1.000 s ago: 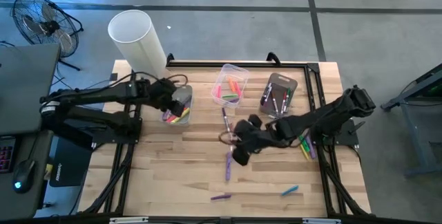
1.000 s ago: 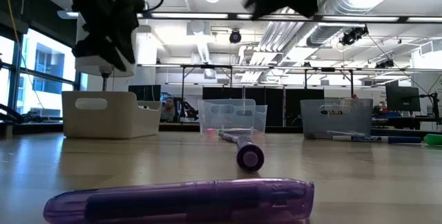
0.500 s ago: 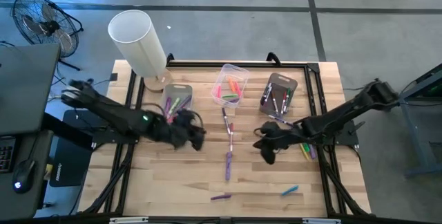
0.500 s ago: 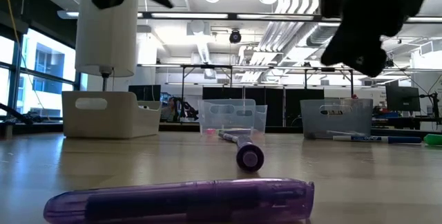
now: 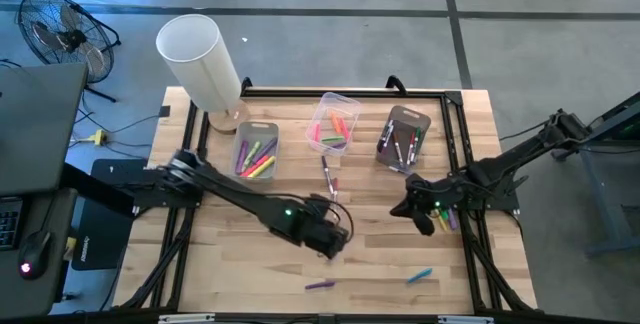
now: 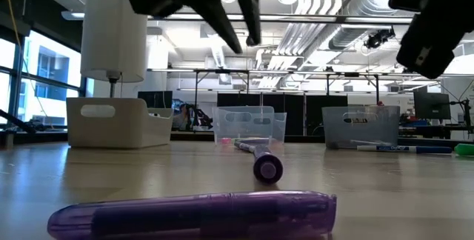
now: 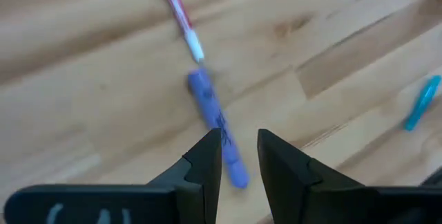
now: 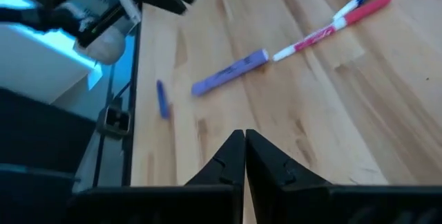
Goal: Pick & Place Markers
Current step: Put the blue highlighter into the gray bin
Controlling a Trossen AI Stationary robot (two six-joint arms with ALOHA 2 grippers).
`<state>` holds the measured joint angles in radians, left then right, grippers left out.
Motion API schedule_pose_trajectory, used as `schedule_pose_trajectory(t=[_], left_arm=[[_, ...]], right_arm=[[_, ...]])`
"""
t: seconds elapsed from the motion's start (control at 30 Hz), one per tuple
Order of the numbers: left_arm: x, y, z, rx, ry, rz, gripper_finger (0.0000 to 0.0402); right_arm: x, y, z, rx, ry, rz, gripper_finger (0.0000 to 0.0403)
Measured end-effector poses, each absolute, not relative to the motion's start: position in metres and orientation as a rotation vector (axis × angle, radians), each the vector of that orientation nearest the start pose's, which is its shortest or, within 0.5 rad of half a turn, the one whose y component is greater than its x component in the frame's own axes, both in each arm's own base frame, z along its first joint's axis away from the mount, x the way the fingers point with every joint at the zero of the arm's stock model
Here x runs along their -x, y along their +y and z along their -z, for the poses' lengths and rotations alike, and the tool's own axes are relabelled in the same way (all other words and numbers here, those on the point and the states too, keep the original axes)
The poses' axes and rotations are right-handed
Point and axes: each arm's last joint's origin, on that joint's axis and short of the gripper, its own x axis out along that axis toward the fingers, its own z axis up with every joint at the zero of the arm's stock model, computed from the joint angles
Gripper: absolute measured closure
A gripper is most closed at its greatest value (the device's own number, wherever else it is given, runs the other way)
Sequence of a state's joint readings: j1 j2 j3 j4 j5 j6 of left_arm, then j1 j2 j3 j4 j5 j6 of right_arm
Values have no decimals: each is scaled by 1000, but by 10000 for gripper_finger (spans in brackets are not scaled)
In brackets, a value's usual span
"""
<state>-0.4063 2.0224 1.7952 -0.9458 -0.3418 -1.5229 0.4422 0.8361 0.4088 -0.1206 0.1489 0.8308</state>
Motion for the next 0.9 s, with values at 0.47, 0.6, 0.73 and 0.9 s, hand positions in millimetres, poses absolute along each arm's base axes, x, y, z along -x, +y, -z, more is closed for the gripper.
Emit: schedule_pose_trajectory(t=[0.47, 0.6, 0.73, 0.9], left_arm=[[-423, -153, -193, 995, 1022, -797, 312], [-434, -147, -181, 1032, 1021, -790, 312], [-441, -142, -168, 1052, 1036, -796, 312], [-440, -143, -153, 1059, 1119, -822, 311]], right_arm=[[-155, 71, -200, -604, 668, -118, 401], [-155, 71, -200, -603, 672, -127, 402], [-155, 71, -200, -603, 678, -136, 401], [-155, 72, -200, -603, 677, -138, 402]])
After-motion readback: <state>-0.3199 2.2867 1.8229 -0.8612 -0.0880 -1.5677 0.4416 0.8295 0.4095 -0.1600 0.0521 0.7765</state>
